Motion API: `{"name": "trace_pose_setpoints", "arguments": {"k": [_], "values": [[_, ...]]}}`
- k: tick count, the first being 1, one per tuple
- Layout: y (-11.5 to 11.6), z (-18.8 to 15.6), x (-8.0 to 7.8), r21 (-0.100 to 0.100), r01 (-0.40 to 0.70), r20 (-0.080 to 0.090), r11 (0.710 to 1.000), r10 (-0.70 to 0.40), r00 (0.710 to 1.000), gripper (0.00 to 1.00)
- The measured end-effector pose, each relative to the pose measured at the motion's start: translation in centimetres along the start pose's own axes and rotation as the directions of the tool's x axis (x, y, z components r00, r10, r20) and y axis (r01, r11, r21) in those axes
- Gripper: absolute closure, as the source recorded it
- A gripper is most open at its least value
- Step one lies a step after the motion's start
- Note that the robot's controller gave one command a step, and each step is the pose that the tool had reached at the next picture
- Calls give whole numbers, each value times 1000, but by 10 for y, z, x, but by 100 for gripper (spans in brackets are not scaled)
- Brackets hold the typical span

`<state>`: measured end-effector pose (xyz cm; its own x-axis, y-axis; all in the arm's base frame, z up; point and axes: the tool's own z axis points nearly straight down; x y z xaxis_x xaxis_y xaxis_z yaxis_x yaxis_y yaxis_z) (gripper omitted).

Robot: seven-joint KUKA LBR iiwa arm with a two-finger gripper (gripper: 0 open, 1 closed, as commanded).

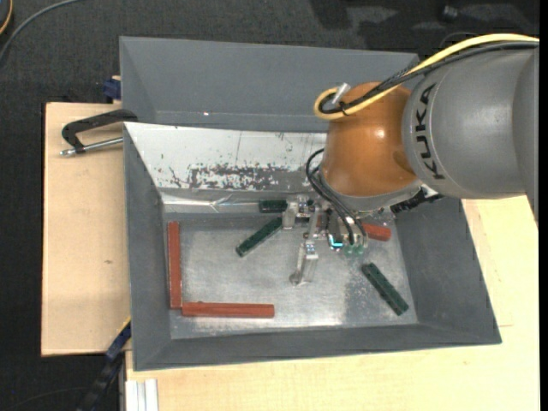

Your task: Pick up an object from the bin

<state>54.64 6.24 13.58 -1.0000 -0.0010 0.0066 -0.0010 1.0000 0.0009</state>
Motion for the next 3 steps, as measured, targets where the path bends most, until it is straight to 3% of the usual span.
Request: {"name": "trace_pose_setpoints", "arguments": {"k": [1,2,3], "values": [[50,66,-28,0,202,7,979,-202,979,0],[48,64,-29,1,199,11,980,-199,980,100],[43,-81,5,1,187,19,982,-187,982,100]]}}
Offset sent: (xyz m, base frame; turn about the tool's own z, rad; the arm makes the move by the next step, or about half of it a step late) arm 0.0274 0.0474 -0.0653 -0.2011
